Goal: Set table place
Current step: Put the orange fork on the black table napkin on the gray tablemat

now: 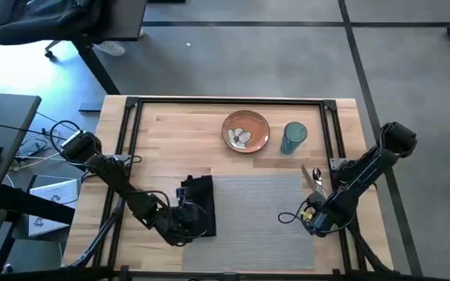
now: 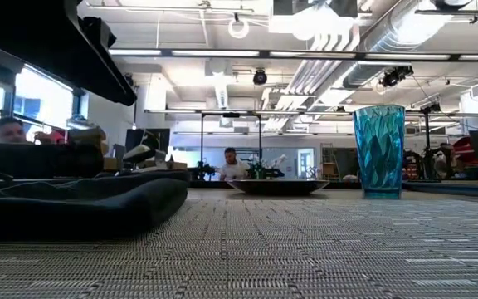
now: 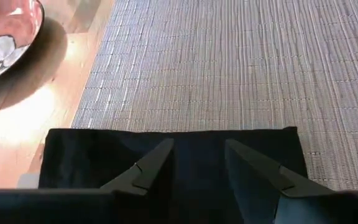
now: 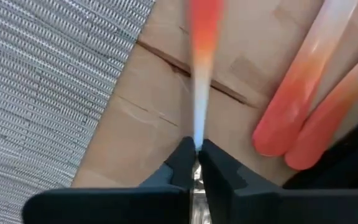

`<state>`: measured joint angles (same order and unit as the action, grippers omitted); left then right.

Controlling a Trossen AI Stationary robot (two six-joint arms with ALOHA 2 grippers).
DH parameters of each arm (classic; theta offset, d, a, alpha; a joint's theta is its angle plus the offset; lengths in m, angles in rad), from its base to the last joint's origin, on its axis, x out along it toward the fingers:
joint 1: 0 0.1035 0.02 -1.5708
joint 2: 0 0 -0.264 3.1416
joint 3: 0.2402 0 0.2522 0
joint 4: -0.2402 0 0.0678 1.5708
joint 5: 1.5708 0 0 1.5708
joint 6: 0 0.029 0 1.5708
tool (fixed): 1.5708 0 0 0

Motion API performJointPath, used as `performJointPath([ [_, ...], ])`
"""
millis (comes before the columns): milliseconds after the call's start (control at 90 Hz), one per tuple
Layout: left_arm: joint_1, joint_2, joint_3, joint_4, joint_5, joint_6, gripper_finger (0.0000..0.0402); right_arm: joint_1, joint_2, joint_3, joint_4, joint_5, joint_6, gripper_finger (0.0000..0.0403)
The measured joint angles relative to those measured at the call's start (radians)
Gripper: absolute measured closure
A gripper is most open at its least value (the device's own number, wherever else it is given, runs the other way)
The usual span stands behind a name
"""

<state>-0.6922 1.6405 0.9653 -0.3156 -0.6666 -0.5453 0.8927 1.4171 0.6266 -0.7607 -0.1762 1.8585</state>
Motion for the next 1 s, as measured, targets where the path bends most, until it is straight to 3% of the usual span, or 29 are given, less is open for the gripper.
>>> performJointPath([
  [244,0.000,0.000,0.000,0.000,0.000,0.002,0.0273,-0.017,0.001,0.170,-0.160,0.033,-0.222,0.0401],
  [433,0.000,-0.004,0.000,-0.001,0.013,0.009,0.0273,-0.049,0.000,0.312,-0.126,0.316,-0.607,0.0402],
  [578,0.000,-0.019,0.014,-0.010,0.071,0.009,0.0273,-0.120,0.000,0.372,0.011,0.498,-0.968,0.0403],
  [744,-0.007,-0.056,0.060,-0.078,0.108,0.002,0.0273,-0.241,0.023,0.380,0.240,0.500,-1.392,0.0403],
  [1000,-0.031,-0.161,0.087,-0.257,0.129,-0.131,0.0273,-0.399,0.126,0.380,0.481,0.421,-1.872,0.0403],
])
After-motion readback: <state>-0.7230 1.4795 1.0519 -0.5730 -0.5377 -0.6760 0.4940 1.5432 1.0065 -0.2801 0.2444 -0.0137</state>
